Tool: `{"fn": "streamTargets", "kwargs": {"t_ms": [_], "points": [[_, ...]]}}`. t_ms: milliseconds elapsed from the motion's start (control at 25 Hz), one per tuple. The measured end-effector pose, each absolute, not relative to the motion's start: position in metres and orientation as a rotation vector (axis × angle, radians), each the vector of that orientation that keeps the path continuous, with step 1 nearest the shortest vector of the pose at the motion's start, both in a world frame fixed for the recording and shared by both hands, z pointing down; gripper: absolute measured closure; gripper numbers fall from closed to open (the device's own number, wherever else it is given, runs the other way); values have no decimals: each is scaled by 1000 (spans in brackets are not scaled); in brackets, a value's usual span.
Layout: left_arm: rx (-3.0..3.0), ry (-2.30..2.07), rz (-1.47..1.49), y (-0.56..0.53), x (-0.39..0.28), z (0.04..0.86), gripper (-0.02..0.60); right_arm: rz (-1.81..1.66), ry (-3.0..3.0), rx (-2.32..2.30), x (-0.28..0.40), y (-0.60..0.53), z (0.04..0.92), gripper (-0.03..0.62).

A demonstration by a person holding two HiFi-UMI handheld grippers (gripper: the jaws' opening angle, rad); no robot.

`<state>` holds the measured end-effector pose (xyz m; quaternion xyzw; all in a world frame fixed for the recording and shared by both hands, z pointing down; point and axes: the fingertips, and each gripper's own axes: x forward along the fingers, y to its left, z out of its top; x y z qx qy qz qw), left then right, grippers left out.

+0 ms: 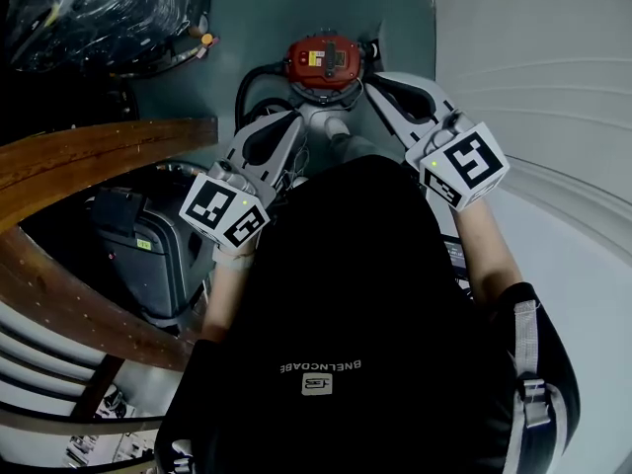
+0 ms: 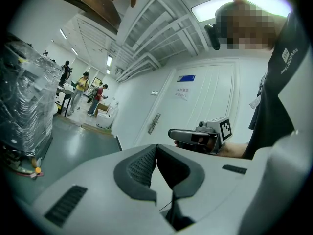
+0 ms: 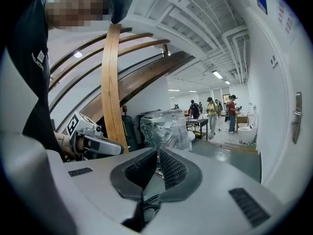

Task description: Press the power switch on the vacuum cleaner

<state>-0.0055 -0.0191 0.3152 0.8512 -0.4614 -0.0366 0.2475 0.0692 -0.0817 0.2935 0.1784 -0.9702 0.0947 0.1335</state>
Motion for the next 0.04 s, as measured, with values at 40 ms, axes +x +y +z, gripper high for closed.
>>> {"fn": "streamTargets", "kwargs": {"t_ms": [40], "points": [[2319,-1260,-100,-20,-7,316,566,281,-2811,518,69,-82,295,559]]}}
